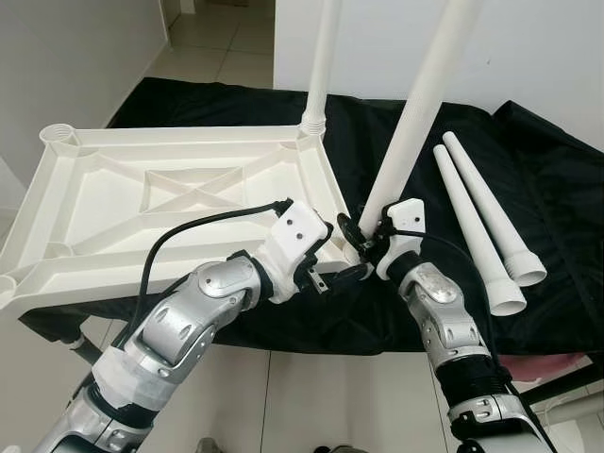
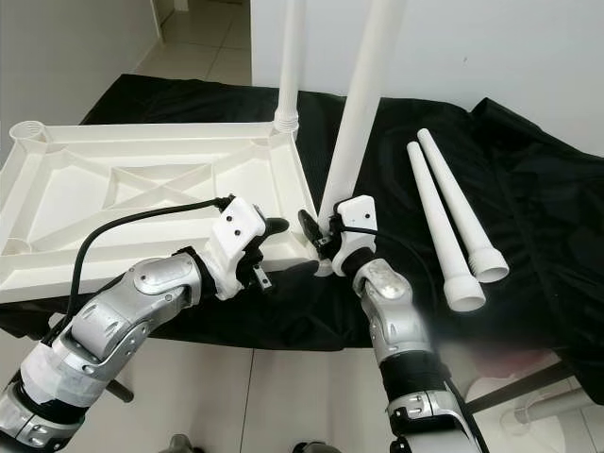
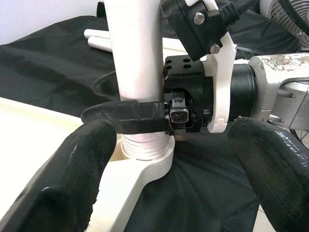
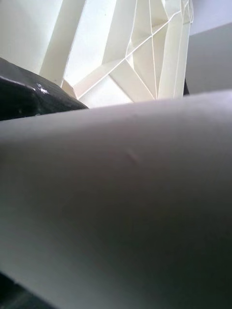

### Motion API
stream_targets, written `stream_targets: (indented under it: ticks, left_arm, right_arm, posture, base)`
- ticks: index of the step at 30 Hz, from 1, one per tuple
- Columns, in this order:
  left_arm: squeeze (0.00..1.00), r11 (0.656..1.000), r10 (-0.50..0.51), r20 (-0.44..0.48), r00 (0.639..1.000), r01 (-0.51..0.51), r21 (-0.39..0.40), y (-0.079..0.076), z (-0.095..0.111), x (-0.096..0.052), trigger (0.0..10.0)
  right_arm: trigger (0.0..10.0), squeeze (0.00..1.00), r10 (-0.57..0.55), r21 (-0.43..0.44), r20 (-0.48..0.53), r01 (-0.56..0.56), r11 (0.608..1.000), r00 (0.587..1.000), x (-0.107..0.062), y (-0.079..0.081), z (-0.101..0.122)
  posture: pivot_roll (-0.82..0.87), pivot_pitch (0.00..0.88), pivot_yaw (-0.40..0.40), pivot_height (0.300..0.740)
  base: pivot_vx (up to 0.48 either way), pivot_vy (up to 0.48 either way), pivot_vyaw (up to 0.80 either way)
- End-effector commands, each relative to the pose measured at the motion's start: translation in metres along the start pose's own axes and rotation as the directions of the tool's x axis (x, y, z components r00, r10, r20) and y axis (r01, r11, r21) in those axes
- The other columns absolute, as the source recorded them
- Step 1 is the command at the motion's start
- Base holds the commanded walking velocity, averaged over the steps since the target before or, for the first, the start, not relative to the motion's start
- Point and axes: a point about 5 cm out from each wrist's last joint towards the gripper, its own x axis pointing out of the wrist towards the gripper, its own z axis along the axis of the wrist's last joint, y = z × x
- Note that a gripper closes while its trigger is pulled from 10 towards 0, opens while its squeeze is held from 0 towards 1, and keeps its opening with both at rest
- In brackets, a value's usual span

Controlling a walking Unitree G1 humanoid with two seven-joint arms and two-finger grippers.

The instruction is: Building children table

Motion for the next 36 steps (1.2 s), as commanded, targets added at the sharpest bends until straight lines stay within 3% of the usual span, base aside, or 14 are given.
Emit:
stream_targets:
  ticks: [1, 6, 7, 9, 10, 14, 16, 18, 20, 24, 25, 26, 36]
  left_arm:
    - [0.0, 0.997, -0.083, -0.007, 0.997, 0.083, -0.002, -0.006, -0.001, -0.001, 10.0]
    - [0.0, 0.997, -0.075, -0.011, 0.997, 0.075, -0.003, -0.005, -0.002, -0.002, 10.0]
    - [0.0, 0.997, -0.076, -0.012, 0.997, 0.076, -0.002, -0.005, -0.002, -0.002, 10.0]
    - [0.0, 0.997, -0.076, -0.012, 0.997, 0.076, -0.002, -0.005, -0.002, -0.002, 10.0]
    - [0.0, 0.997, -0.077, -0.013, 0.997, 0.077, -0.002, -0.005, -0.002, -0.002, 10.0]
    - [0.0, 0.997, -0.079, -0.011, 0.997, 0.079, -0.004, -0.006, -0.002, -0.001, 10.0]
    - [0.0, 0.997, -0.08, -0.007, 0.997, 0.08, -0.005, -0.006, -0.001, 0.0, 10.0]
    - [0.0, 0.997, -0.079, -0.006, 0.997, 0.079, -0.007, -0.006, -0.001, 0.0, 10.0]
    - [0.0, 0.997, -0.078, -0.005, 0.997, 0.078, -0.009, -0.006, -0.001, 0.0, 10.0]
    - [0.0, 0.997, -0.081, -0.006, 0.997, 0.08, -0.009, -0.007, -0.002, 0.001, 10.0]
    - [0.0, 0.997, -0.079, -0.006, 0.997, 0.079, -0.007, -0.007, -0.002, 0.001, 10.0]
    - [0.0, 0.997, -0.078, -0.006, 0.997, 0.078, -0.006, -0.007, -0.002, 0.001, 10.0]
    - [0.0, 0.998, -0.06, 0.006, 0.998, 0.06, -0.019, -0.005, -0.001, 0.0, 10.0]
  right_arm:
    - [10.0, 0.0, -0.036, 0.038, -0.198, 0.044, 0.998, 0.98, -0.015, 0.001, -0.041]
    - [10.0, 0.0, -0.205, 0.12, -0.152, 0.224, 0.967, 0.967, -0.014, 0.003, -0.034]
    - [10.0, 0.0, -0.267, 0.179, -0.153, 0.293, 0.939, 0.951, -0.013, 0.006, -0.033]
    - [10.0, 0.0, -0.267, 0.179, -0.153, 0.293, 0.939, 0.951, -0.013, 0.006, -0.033]
    - [10.0, 0.0, -0.307, 0.218, -0.159, 0.336, 0.916, 0.938, -0.012, 0.007, -0.032]
    - [10.0, 0.0, -0.423, 0.182, -0.156, 0.447, 0.876, 0.893, -0.009, 0.02, -0.026]
    - [10.0, 0.0, -0.509, 0.182, -0.143, 0.528, 0.83, 0.849, -0.009, 0.03, -0.022]
    - [10.0, 0.0, -0.494, 0.208, -0.143, 0.514, 0.832, 0.858, -0.006, 0.038, -0.021]
    - [10.0, 0.0, -0.433, 0.215, -0.105, 0.446, 0.869, 0.895, -0.003, 0.045, -0.015]
    - [10.0, 0.0, -0.411, 0.221, -0.087, 0.42, 0.88, 0.908, -0.003, 0.043, -0.012]
    - [10.0, 0.66, -0.423, 0.22, -0.083, 0.43, 0.875, 0.902, -0.004, 0.039, -0.011]
    - [10.0, 1.0, -0.432, 0.219, -0.081, 0.439, 0.871, 0.898, -0.005, 0.037, -0.011]
    - [10.0, 1.0, -0.383, 0.242, -0.004, 0.372, 0.896, 0.924, -0.005, 0.022, 0.003]
  posture:
    - [0.04, 0.109, -0.054, 0.74]
    - [0.04, 0.113, -0.057, 0.74]
    - [0.04, 0.113, -0.056, 0.74]
    - [0.04, 0.113, -0.056, 0.74]
    - [0.04, 0.113, -0.056, 0.74]
    - [0.03, 0.112, -0.059, 0.74]
    - [0.04, 0.112, -0.061, 0.74]
    - [0.03, 0.11, -0.062, 0.74]
    - [0.03, 0.11, -0.064, 0.74]
    - [0.03, 0.109, -0.067, 0.74]
    - [0.03, 0.107, -0.066, 0.74]
    - [0.03, 0.107, -0.066, 0.74]
    - [0.03, 0.105, -0.067, 0.74]
  base:
    - [0.0, 0.0, 0.0]
    - [0.0, 0.0, 0.0]
    - [0.0, 0.0, 0.0]
    - [0.0, 0.0, 0.0]
    - [0.0, 0.0, 0.0]
    - [0.0, 0.0, 0.0]
    - [0.0, 0.0, 0.0]
    - [0.0, 0.0, 0.0]
    - [0.0, 0.0, 0.0]
    - [0.0, 0.0, 0.0]
    - [0.0, 0.0, 0.0]
    - [0.0, 0.0, 0.0]
    - [0.0, 0.0, 0.0]
